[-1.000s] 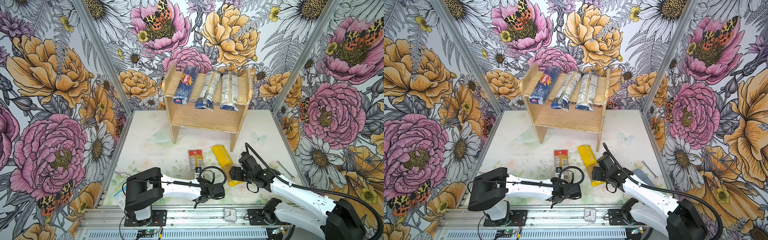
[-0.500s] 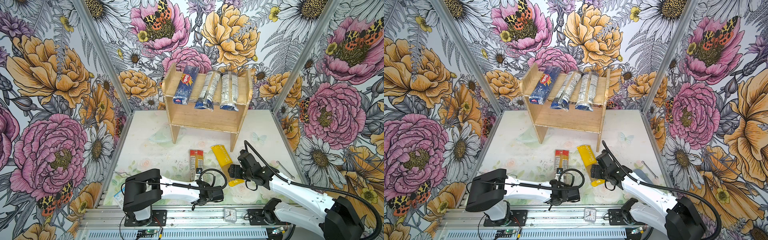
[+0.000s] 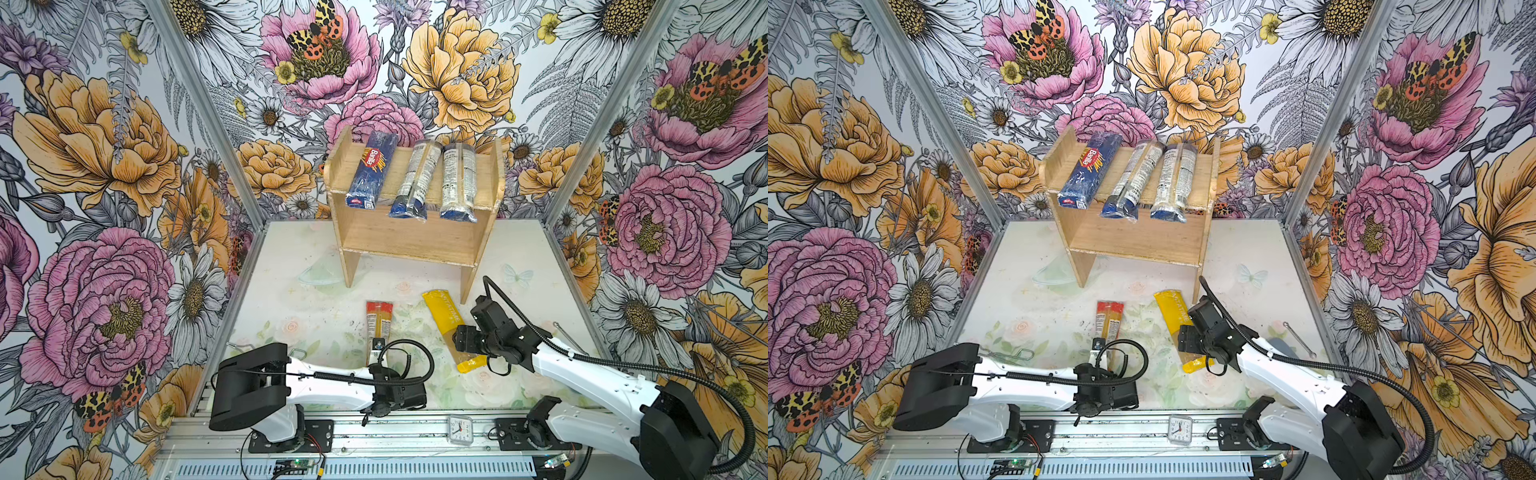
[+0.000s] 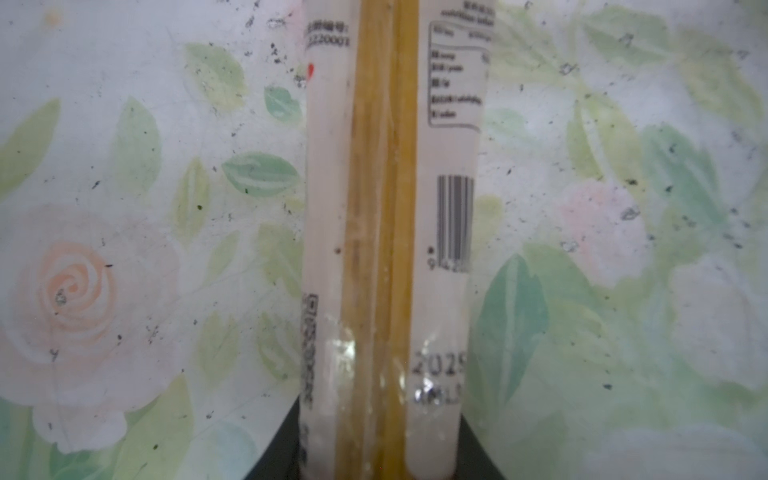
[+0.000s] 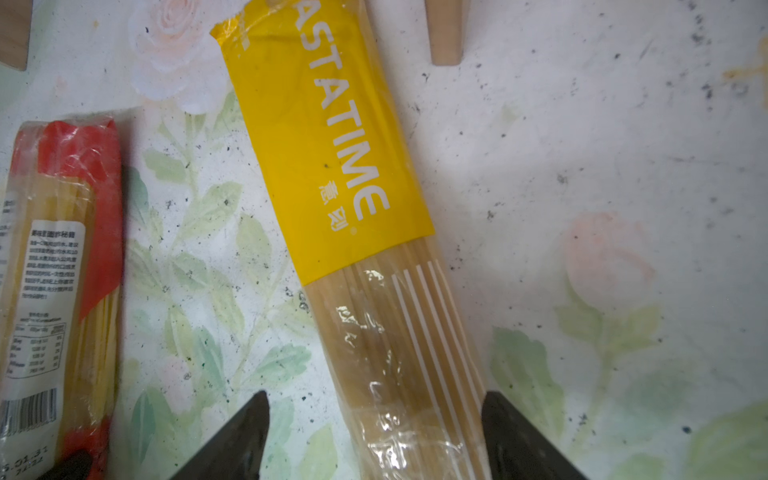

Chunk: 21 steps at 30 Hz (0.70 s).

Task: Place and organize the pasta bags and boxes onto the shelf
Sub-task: 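Lift the red-labelled bag upright with the left gripper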

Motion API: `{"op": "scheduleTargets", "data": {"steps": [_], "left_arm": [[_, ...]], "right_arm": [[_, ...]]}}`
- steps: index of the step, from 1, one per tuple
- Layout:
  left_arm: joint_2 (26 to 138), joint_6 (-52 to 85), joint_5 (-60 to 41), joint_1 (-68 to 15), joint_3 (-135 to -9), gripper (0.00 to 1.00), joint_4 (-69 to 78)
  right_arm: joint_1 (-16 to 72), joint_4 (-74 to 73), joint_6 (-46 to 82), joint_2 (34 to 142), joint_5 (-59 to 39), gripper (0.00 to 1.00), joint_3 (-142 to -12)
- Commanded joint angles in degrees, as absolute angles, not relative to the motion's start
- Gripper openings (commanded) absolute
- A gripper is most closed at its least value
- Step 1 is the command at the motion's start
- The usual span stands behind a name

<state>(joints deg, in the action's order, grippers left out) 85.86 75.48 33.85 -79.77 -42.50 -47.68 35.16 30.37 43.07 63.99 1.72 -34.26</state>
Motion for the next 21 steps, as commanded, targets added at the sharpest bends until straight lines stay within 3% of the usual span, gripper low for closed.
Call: {"op": "scheduleTargets", "data": {"steps": [1,11,21], "left_arm": [[83.2,76.6,40.2,-80.1,-41.4,0.29,-49.2],[81.2,74.1,41.3,-79.0,-40.3,0.0,-48.3],[70.7,68.5,45.2,-78.4,-38.3,0.0,-44.4]], "right_arm": [[34.7,29.2,43.7,65.6,2.7,0.82,-36.7],[34.7,29.2,43.6,67.8,2.5,0.82,-38.0],[34.7,29.2,43.2,67.5,3.1,0.82,-37.1]]}}
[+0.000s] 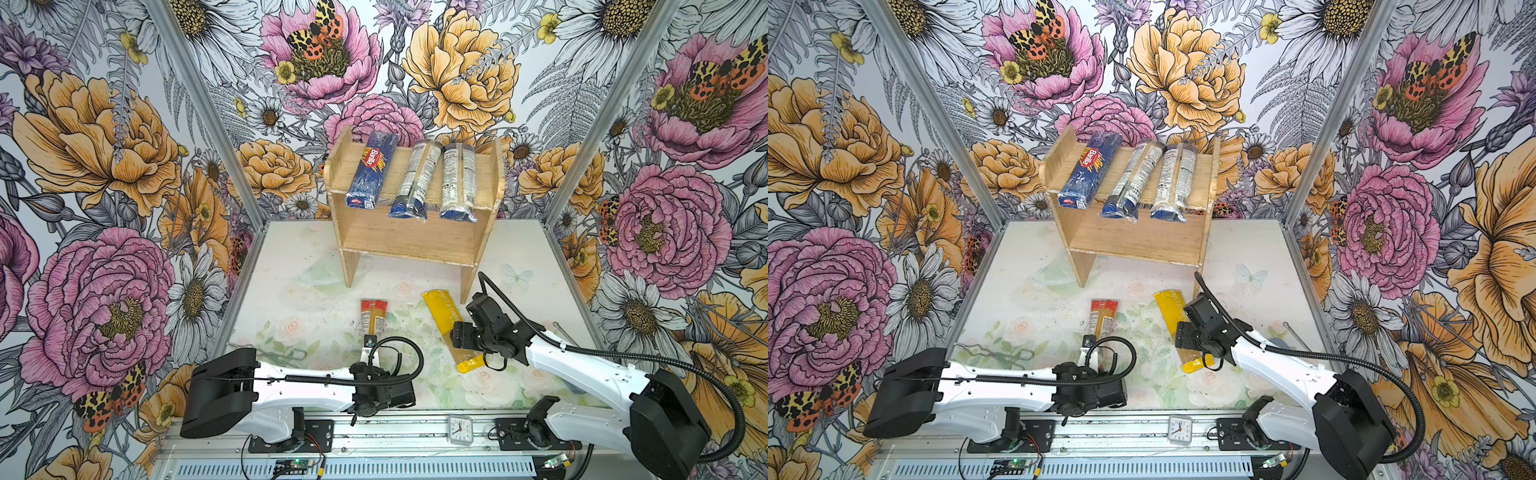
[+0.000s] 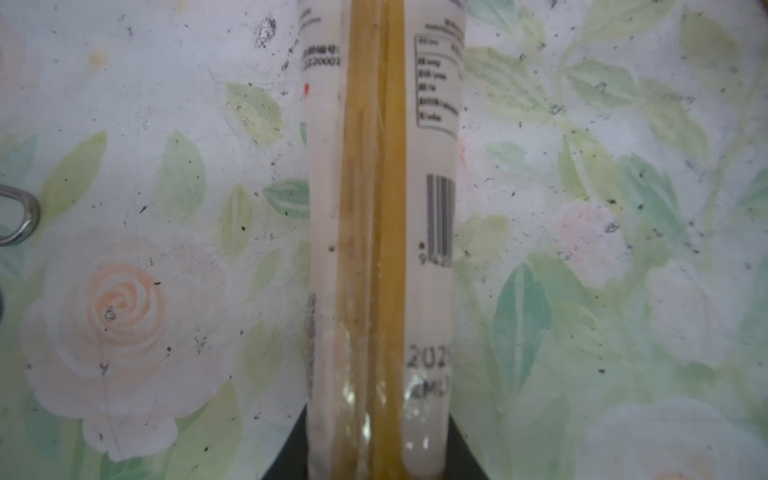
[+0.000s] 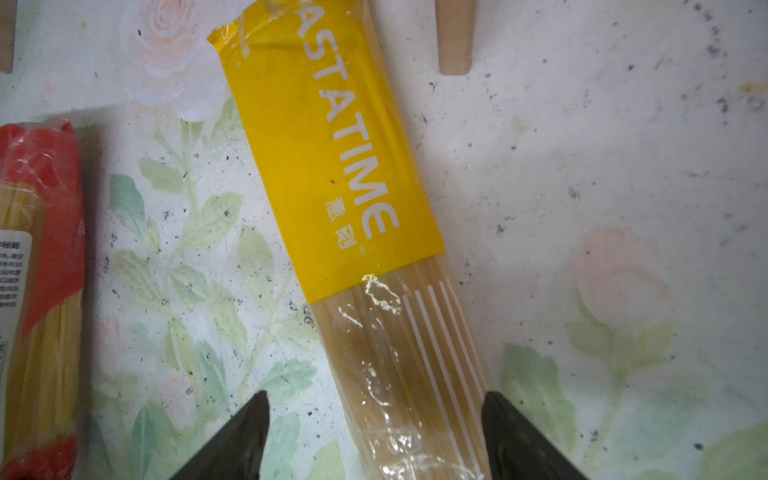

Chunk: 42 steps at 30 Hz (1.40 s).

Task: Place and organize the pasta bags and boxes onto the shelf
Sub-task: 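Lift the red-labelled bag upright with the left gripper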

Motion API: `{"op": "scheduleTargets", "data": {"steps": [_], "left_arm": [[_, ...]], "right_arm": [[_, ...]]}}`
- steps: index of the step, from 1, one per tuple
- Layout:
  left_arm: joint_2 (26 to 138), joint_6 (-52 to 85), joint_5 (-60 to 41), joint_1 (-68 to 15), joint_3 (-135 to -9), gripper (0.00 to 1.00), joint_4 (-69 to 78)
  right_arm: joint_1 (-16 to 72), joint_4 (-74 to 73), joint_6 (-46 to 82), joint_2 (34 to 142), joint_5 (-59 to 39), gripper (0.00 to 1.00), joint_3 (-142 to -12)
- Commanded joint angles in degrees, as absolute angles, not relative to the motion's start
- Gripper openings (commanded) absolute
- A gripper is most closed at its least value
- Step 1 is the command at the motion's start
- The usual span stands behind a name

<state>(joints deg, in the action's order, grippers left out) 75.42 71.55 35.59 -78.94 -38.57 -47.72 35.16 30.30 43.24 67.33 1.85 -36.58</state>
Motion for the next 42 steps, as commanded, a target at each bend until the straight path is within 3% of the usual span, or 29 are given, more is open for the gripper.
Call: {"op": "scheduleTargets", "data": {"steps": [1,15,42], "left_arm": [[69.2,67.7,45.6,-78.2,-37.8,0.0,-44.0],[45.2,54.6,45.4,-74.5,-27.9,0.0,-33.4],[42.8,25.3,41.6,-70.4,-34.0,0.0,-20.6]], "right_arm": [[34.7,29.2,43.3,67.5,3.1,0.82,-37.0],[34.7,29.2,43.6,66.8,3.6,0.82,-36.2],[34.7,29.2,43.1,67.4,3.1,0.81,-36.6]]}}
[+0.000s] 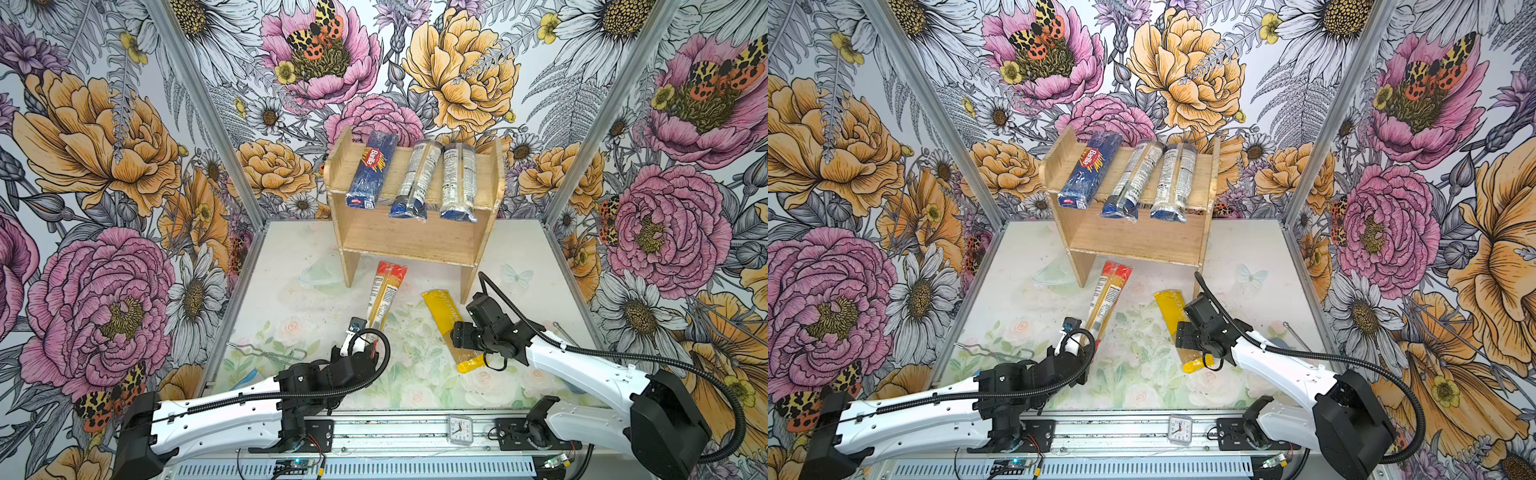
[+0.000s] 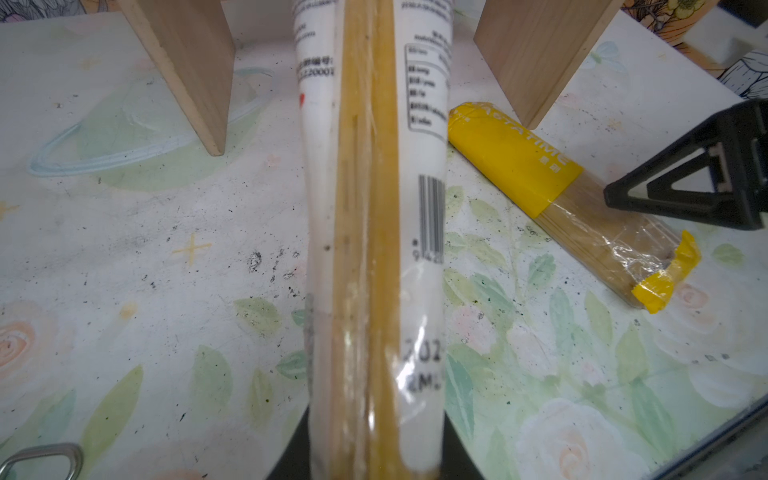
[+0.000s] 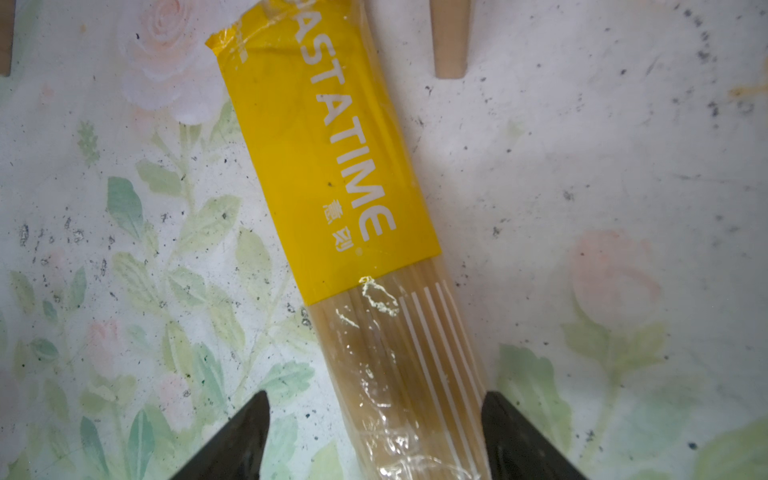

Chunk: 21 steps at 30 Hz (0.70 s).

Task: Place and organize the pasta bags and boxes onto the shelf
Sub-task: 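Lift the red-labelled bag upright with the left gripper, then carry the upright red-labelled bag with the left gripper toward the shelf's lower tier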

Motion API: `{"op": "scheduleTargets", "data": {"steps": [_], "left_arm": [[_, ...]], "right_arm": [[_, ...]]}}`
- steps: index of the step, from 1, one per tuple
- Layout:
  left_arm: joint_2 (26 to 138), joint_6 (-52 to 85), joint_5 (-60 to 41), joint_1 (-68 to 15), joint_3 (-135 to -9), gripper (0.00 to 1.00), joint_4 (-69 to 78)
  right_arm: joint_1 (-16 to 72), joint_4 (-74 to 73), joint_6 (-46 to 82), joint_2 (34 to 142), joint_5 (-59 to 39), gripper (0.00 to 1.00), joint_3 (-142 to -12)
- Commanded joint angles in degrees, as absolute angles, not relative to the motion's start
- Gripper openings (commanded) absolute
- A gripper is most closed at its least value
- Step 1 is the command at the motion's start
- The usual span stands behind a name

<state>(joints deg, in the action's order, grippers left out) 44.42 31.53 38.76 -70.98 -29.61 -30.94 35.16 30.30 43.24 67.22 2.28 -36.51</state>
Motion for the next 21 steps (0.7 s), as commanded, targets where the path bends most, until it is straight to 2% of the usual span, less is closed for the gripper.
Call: {"op": "scheduleTargets", "data": {"steps": [1,10,21], "left_arm": [[42.8,24.1,41.5,-70.3,-34.4,0.0,-20.1],[40.9,17.8,35.2,-66.3,-35.8,0.0,-15.0],[43.4,12.1,25.8,-54.9,-42.2,0.0,-13.8]], "right_arm": [[34.7,29.3,43.0,67.5,3.0,0.81,-36.7],[34.7,29.2,42.9,68.3,2.8,0.81,-37.4],[34.7,29.3,42.8,66.4,3.3,0.81,-36.2]]}}
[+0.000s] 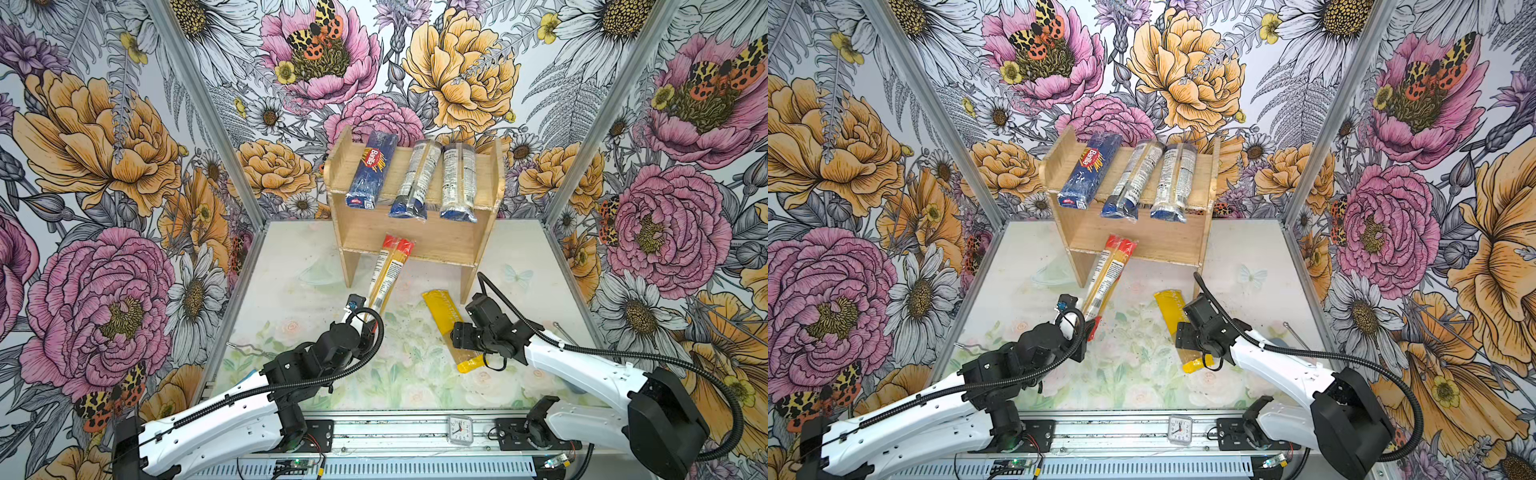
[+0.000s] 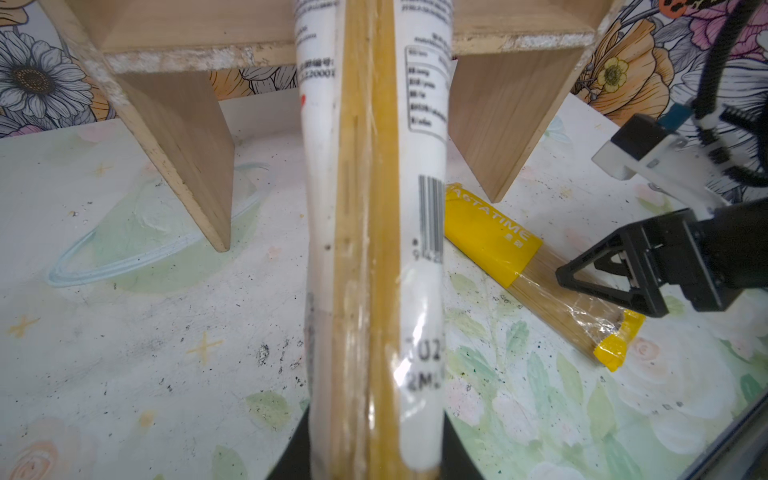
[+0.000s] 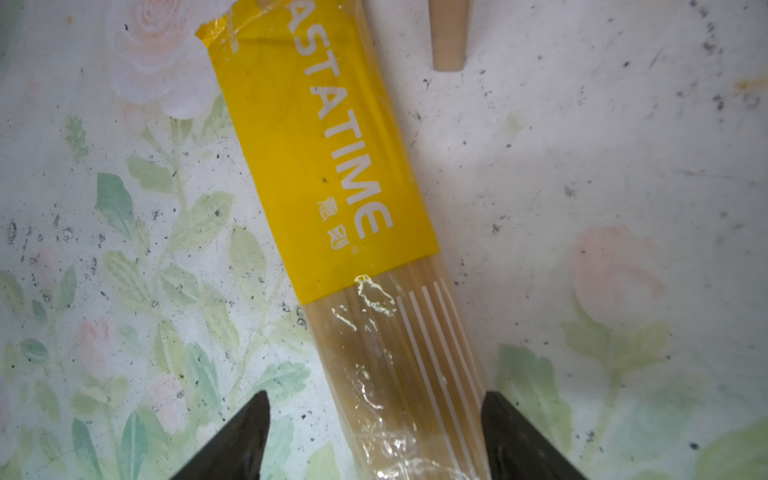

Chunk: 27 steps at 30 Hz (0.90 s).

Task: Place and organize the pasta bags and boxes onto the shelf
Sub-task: 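Carry the upright red-labelled bag with the left gripper toward the shelf's lower tier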

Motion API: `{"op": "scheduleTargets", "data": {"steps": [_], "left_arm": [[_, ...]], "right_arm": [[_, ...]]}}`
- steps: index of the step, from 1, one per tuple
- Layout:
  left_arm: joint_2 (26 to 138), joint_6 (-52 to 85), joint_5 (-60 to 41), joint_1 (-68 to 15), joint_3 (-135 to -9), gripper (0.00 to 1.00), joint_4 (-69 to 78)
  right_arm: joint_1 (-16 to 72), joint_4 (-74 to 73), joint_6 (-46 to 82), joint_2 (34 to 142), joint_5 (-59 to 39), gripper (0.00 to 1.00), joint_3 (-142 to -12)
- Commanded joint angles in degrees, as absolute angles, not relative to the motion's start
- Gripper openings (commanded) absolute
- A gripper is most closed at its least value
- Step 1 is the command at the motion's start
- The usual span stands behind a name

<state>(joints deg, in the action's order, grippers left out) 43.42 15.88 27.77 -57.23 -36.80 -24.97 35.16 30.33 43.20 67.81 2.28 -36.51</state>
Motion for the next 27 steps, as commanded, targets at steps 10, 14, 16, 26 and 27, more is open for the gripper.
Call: {"op": "scheduleTargets", "data": {"steps": [10,14,16,26,27], "left_arm": [[51.7,9.4,18.0,-45.7,-49.2,0.0,-11.2],[53.7,9.1,16.5,-43.1,-51.0,0.0,-10.3],[54.8,8.4,15.9,-41.9,-52.3,0.0,-10.4],[59.5,8.8,13.8,-38.7,-56.0,0.0,-7.4],[59.7,8.7,13.8,-38.6,-56.2,0.0,-6.9]], "right_arm": [[34.8,29.3,43.3,63.9,3.5,0.81,-35.0],[34.8,29.3,43.2,63.5,3.5,0.81,-34.9],[34.9,29.3,43.3,63.5,3.6,0.81,-34.6],[34.8,29.3,43.4,62.7,3.9,0.8,-33.8],[34.8,29.3,43.4,62.5,3.9,0.8,-33.7]]}}
